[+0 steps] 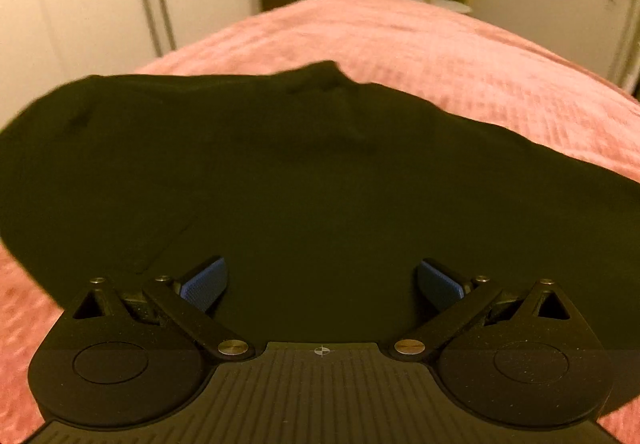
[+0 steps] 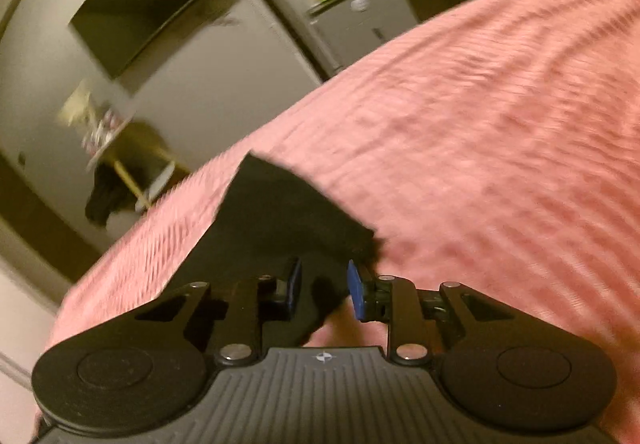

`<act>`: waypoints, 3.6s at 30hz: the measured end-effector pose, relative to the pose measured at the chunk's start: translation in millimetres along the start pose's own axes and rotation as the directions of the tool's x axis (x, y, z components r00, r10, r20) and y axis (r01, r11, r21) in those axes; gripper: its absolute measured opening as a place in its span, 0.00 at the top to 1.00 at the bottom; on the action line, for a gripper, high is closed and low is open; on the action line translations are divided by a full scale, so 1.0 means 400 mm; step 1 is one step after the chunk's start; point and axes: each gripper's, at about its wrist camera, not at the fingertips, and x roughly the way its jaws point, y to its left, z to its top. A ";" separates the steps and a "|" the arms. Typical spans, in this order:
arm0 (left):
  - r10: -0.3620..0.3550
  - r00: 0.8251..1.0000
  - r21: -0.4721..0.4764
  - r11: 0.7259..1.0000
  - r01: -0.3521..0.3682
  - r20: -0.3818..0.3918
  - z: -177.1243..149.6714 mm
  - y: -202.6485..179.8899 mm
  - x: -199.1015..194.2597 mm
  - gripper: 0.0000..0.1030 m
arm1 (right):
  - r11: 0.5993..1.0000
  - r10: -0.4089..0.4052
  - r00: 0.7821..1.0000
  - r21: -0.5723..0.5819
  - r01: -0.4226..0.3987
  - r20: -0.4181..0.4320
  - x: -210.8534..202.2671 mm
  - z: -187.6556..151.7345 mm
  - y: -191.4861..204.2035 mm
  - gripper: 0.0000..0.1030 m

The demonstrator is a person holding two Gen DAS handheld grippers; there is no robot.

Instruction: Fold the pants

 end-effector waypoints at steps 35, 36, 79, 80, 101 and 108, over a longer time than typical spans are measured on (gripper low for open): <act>-0.184 0.980 -0.148 0.970 0.193 0.070 -0.012 0.020 -0.013 0.00 | 0.933 0.330 0.944 -0.153 -0.325 0.007 -0.104 -0.067 0.413 0.87; -0.196 0.978 -0.157 0.966 0.205 0.072 -0.013 0.026 -0.016 0.00 | 0.920 0.348 0.938 -0.189 -0.343 -0.010 -0.115 -0.103 0.454 0.87; -0.709 0.701 -0.210 0.699 0.683 -0.081 0.017 -0.275 0.024 0.00 | 0.974 0.155 0.897 -0.087 -0.208 -0.414 0.033 -0.230 0.369 0.67; -0.731 0.676 -0.246 0.674 0.696 -0.091 0.016 -0.289 0.036 0.00 | 0.973 0.196 0.889 -0.030 -0.228 -0.413 0.047 -0.230 0.352 0.67; -0.641 0.767 -0.210 0.751 0.627 -0.002 0.101 -0.079 0.020 0.86 | 0.921 0.345 0.869 -0.051 -0.386 -0.354 -0.007 -0.219 0.396 0.37; -0.569 0.822 -0.249 0.799 0.548 -0.018 0.026 0.005 0.081 0.44 | 0.888 0.029 0.870 -0.387 -0.248 -0.491 0.071 -0.317 0.560 0.68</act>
